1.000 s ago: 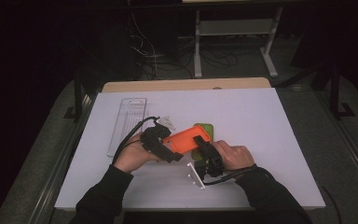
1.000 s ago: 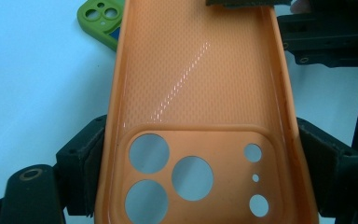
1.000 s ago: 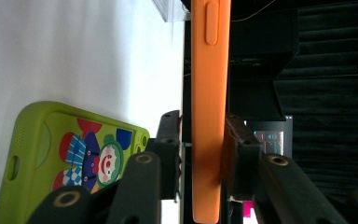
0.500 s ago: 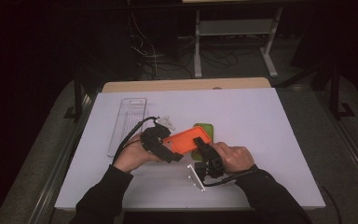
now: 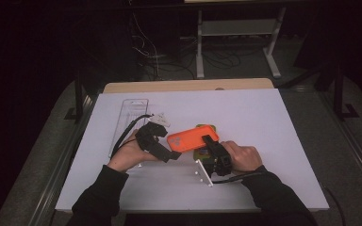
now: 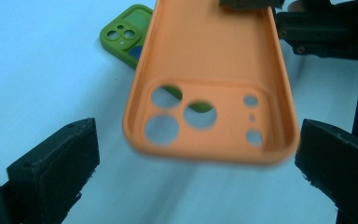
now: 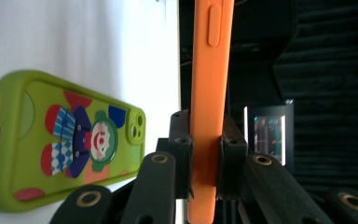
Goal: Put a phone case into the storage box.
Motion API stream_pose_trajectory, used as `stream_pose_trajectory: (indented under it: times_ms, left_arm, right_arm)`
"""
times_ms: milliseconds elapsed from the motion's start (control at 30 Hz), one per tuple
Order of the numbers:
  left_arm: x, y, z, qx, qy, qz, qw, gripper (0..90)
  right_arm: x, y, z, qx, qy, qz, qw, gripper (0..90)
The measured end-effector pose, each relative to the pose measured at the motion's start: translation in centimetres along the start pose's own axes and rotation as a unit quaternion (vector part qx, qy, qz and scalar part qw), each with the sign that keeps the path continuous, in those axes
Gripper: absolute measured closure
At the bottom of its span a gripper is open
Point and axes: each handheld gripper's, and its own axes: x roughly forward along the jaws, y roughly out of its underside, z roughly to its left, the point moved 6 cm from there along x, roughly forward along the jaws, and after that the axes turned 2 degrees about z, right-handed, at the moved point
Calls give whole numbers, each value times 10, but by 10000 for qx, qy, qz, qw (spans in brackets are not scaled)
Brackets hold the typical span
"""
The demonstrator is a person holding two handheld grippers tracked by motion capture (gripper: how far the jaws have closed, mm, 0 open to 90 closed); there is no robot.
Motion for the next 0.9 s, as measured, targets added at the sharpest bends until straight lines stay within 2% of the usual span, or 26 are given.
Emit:
stream_pose_trajectory:
  times_ms: [100, 133, 167, 200, 233, 300, 333, 367, 400, 467, 500, 533, 567, 600, 633, 667, 700, 733, 833, 900]
  left_arm:
    - [-2, 2, 3, 54, -10, 79, 10000, 0]
    - [-2, 2, 3, 81, -13, 69, 9999, 0]
    - [-1, 1, 2, -2, 14, -14, 10000, 0]
    - [-2, 2, 3, 38, 26, 20, 10000, 0]
    - [-1, 1, 2, -25, 26, -43, 10000, 0]
    - [-2, 3, 3, 131, -27, 38, 9999, 0]
    - [-2, 2, 3, 128, -62, -16, 9999, 0]
    - [-2, 2, 3, 124, -79, -25, 9999, 0]
    - [-2, 1, 4, 179, -102, -42, 9998, 0]
    - [-2, 1, 3, 92, -110, -99, 9998, 0]
    - [-3, 1, 4, 144, -134, -49, 9998, 0]
    - [-4, 1, 6, 222, -152, -36, 9996, 0]
    - [-3, 1, 4, 106, -169, -89, 9998, 0]
    - [-4, 1, 5, 147, -175, -64, 9997, 0]
    - [-4, 1, 5, 135, -176, -85, 9997, 0]
    - [-4, 1, 5, 137, -177, -106, 9997, 0]
    - [-4, 1, 5, 142, -181, -111, 9997, 0]
    - [-4, 1, 5, 143, -186, -115, 9997, 0]
    - [-4, 1, 6, 105, -199, -137, 9997, 0]
    - [-5, 2, 7, 159, -228, -104, 9996, 0]
  right_arm:
    - [1, 8, -2, 303, -84, 42, 9995, 779]
    - [1, 9, -3, 352, -97, 52, 9993, 779]
    - [2, 11, -4, 464, -136, 49, 9988, 779]
    - [2, 13, -4, 572, -208, 36, 9981, 779]
    - [2, 16, -3, 770, -310, 74, 9965, 779]
    - [2, 20, -5, 1032, -424, 43, 9938, 779]
    - [2, 20, -6, 1218, -435, 30, 9916, 779]
    - [1, 22, -8, 1455, -511, 61, 9880, 779]
    - [1, 23, -10, 1493, -528, 42, 9874, 779]
    - [1, 25, -13, 1663, -662, -43, 9838, 779]
    - [0, 25, -13, 1914, -719, -24, 9789, 779]
    - [0, 26, -14, 2002, -750, -15, 9769, 780]
    - [-1, 27, -15, 2120, -870, -26, 9734, 779]
    - [-1, 27, -15, 2297, -913, -44, 9690, 780]
    - [-1, 27, -15, 2551, -939, -67, 9623, 779]
    - [0, 28, -16, 2690, -981, -94, 9581, 779]
    - [0, 29, -18, 2809, -1034, -130, 9541, 780]
    - [1, 31, -19, 2873, -1064, -152, 9518, 779]
    - [0, 34, -21, 3272, -1272, -210, 9361, 779]
    - [1, 36, -23, 3411, -1343, -263, 9300, 780]
